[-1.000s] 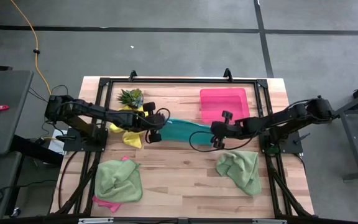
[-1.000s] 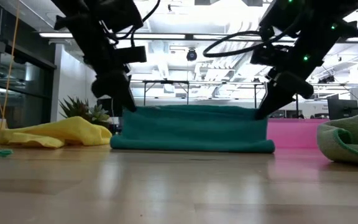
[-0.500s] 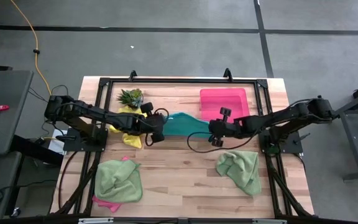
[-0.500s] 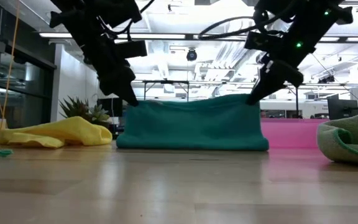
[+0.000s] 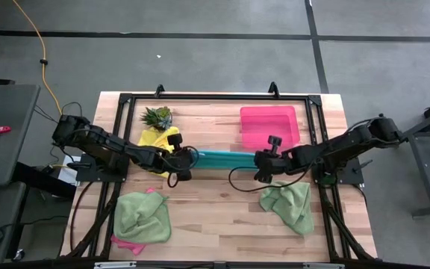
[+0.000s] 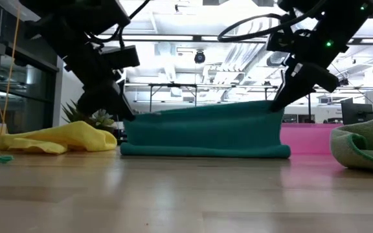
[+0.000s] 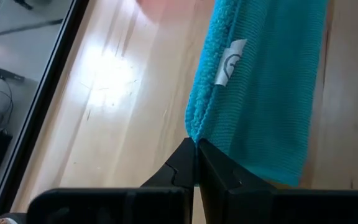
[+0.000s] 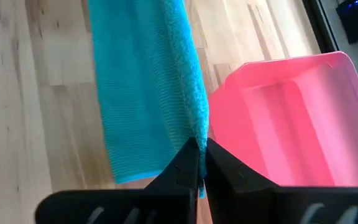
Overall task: Fold microfiber towels
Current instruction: Fold the blue microfiber cloth
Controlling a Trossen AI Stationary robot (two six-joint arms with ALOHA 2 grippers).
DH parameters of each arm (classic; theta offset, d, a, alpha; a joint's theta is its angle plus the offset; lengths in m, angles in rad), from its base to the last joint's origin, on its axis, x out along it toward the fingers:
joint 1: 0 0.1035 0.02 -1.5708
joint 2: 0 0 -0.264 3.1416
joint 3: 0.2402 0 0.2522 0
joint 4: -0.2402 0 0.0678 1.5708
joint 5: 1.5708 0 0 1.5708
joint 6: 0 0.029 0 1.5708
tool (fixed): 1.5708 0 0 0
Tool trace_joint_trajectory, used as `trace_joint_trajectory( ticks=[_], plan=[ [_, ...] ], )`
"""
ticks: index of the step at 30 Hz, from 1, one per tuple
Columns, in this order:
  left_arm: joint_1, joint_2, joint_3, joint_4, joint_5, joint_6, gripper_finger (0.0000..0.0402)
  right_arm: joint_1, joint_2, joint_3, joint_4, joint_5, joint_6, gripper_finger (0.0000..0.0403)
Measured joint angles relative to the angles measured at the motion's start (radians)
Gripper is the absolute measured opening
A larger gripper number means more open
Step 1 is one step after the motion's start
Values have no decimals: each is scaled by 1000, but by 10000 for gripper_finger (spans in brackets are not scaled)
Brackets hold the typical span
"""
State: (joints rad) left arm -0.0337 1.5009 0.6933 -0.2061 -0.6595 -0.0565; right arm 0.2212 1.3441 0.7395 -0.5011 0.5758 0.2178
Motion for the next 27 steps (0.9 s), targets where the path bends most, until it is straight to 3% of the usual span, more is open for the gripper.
trace_joint_trajectory(
  ticks=[6, 12, 27],
  plan=[
    [-11, 0, -1, 22, 4, 48, 0, 30, 87, -1, 3, -30, 0, 0],
    [-28, 17, -1, 28, 74, 93, 0, 50, 162, -2, 43, -30, 2, 0],
    [-28, 96, -1, 26, 151, 83, 1, 49, 176, -2, 59, -101, 91, 0]
  ],
)
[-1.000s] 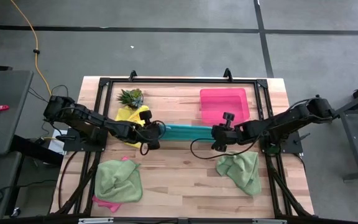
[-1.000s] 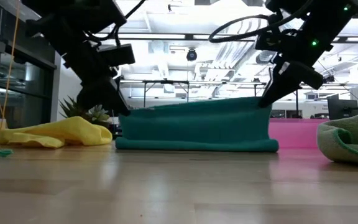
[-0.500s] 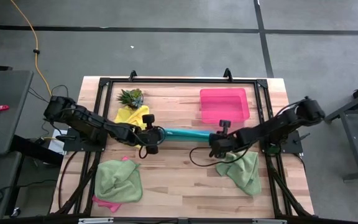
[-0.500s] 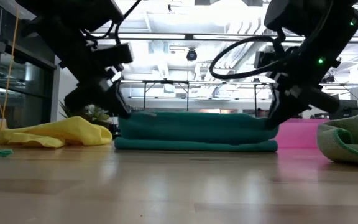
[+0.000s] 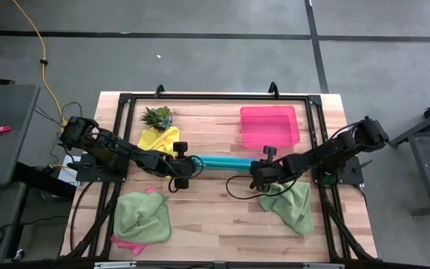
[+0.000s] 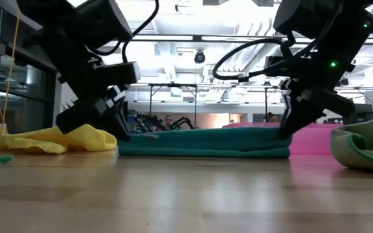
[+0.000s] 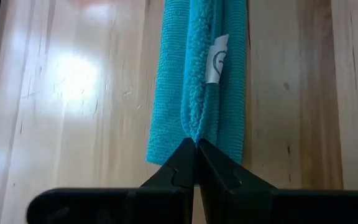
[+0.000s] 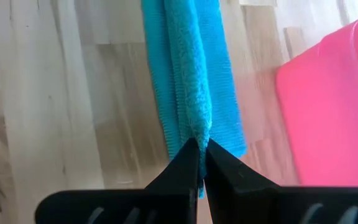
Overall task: Fold microfiber towels
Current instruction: Fold the blue microfiber cloth
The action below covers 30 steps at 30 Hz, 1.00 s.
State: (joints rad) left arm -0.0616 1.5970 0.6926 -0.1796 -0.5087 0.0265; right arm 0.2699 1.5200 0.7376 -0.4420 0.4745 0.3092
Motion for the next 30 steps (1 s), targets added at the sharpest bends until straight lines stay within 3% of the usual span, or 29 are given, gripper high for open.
trace_joint_trajectory(
  ticks=[14, 26, 30],
  plan=[
    [4, 0, 0, -4, 43, 3, 18, -1, 0, 0, 21, -20, 5, 13],
    [4, -10, 0, -51, 110, 2, 118, -1, -16, 0, 12, -67, 5, 179],
    [4, -50, 0, -109, 155, 3, 138, -10, -65, 0, -51, -88, 5, 214]
  ],
)
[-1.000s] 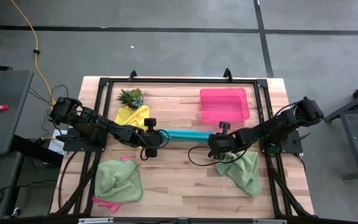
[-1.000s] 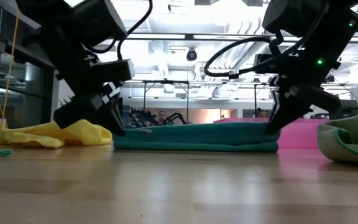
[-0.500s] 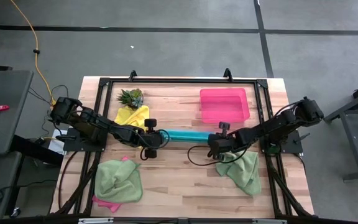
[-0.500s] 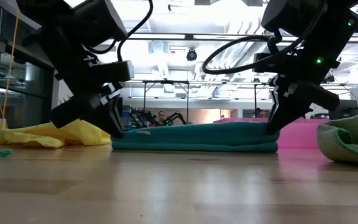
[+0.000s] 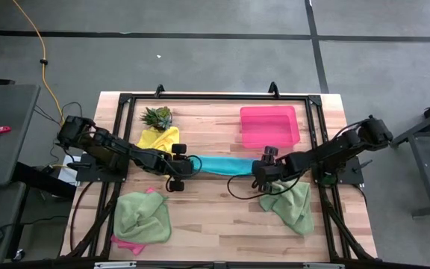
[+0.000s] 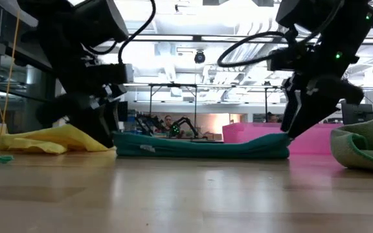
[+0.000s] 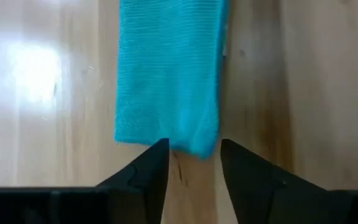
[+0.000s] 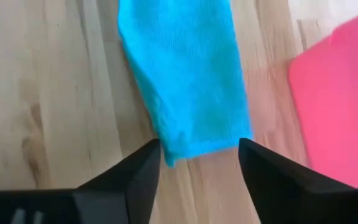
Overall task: Fold microfiber towels
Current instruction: Fold the blue microfiber cloth
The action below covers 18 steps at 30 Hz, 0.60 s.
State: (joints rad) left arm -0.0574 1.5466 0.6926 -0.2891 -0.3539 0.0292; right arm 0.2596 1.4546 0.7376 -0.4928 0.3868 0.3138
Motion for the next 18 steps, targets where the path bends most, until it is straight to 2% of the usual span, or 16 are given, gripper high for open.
trace_joint_trajectory(
  ticks=[4, 9, 12, 14, 18],
  plan=[
    [0, -67, 0, -97, 59, 0, 152, -4, -73, 0, -87, -48, -6, 227],
    [9, -182, 0, -148, 64, -2, 158, -5, -157, 0, -160, -59, 31, 228],
    [47, -228, 0, -66, 81, -32, 157, -14, -172, 0, -173, -76, 112, 224],
    [88, -228, 1, 24, 136, -34, 153, -30, -171, 0, -171, -92, 161, 215],
    [170, -173, 2, 187, 247, -48, 125, -57, -172, 0, -111, -92, 206, 162]
  ],
)
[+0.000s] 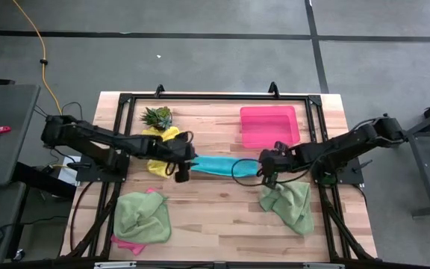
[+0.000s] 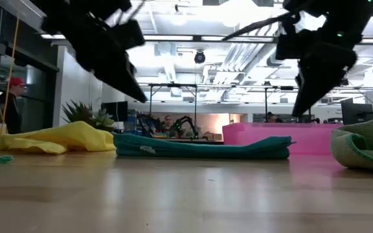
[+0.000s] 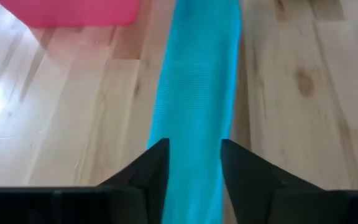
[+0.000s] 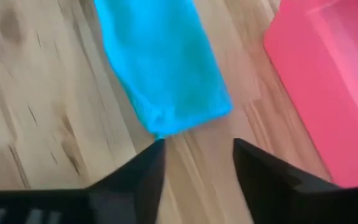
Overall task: Fold microfiber towels
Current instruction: Fold the blue microfiber cloth
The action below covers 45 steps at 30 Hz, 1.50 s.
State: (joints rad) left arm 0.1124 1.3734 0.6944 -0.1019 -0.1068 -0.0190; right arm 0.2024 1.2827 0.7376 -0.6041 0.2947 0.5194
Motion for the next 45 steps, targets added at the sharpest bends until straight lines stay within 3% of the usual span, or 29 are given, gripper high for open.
trace_joint_trajectory(
  ticks=[4, 6, 11, 14, 22, 33, 45],
  plan=[
    [57, 70, -1, 98, 63, -32, 57, -26, -1, -40, 131, -20, 65, 48],
    [77, 107, -1, 119, 112, -71, 18, -39, -4, -112, 266, -68, 109, 13],
    [90, 183, -1, 167, 163, -132, 6, -95, -3, -295, 649, -79, 250, 9],
    [90, 217, -2, 201, 172, -162, 3, -127, -3, -335, 769, -71, 268, 5],
    [59, 274, -2, 200, 164, -220, 0, -136, 12, -343, 740, -176, 197, 1],
    [9, 338, -1, 207, 68, -333, 0, -151, 68, -341, 672, -180, 101, 0],
    [5, 327, -1, 194, 66, -320, 0, -150, 13, -197, 349, -198, -42, 0]
  ],
)
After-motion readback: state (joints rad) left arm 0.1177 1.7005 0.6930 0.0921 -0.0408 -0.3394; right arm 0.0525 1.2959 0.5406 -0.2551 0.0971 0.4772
